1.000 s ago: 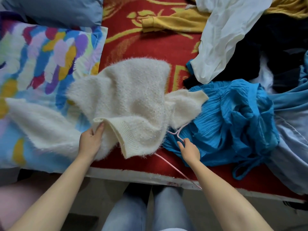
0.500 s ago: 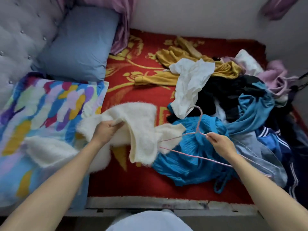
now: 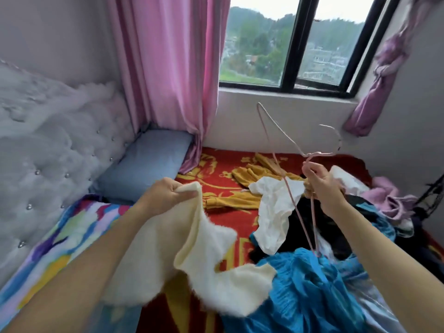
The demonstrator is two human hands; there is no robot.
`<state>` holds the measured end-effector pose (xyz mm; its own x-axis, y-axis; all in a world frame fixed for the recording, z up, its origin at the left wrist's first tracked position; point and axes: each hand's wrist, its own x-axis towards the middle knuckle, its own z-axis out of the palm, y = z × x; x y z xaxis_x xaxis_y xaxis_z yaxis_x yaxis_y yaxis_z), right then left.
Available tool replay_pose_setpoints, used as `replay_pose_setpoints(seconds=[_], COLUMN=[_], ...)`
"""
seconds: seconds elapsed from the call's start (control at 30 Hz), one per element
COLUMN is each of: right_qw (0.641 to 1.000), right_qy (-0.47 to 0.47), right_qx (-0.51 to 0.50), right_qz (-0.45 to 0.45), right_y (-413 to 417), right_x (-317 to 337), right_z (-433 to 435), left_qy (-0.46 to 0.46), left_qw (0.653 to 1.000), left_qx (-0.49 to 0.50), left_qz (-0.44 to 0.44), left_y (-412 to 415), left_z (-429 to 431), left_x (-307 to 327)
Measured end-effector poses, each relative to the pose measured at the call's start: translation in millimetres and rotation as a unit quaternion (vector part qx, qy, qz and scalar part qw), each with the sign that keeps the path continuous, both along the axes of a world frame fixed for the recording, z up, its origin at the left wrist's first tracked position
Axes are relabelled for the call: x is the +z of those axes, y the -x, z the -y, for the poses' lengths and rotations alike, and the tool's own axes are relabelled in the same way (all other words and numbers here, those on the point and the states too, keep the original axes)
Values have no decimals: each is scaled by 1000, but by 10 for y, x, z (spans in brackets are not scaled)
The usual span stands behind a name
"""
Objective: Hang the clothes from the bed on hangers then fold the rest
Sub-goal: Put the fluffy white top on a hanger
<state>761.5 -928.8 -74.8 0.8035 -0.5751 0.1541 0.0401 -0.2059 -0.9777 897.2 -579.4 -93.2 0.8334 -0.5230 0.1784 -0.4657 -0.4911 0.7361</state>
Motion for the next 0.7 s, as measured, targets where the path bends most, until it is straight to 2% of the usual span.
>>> replay_pose_setpoints(seconds=[0.13,0.23,0.43,0.57,0.7], right_qw=[999,997,996,995,990], right_qy=[39,72,-31,-19,-15], right_qx=[-26,8,87,93,138], right_qz=[-8,16,8,-12,-38], right_y=[-209,-205,-147,-77,34], right_x=[254,362,449,403,378], right_z=[-183,-307,-397,-436,-363], left_qy=[-38,-40,7,36,1], left_qw=[999,999,997,990,988], left_qx=[-14,-1,-5,14,75], left_qz=[-16,-28,-78,-135,-135], left_y=[56,104,251,324,408], left_z=[-65,-72,-62,-243,-475], left_x=[141,87,-99,-197,-389])
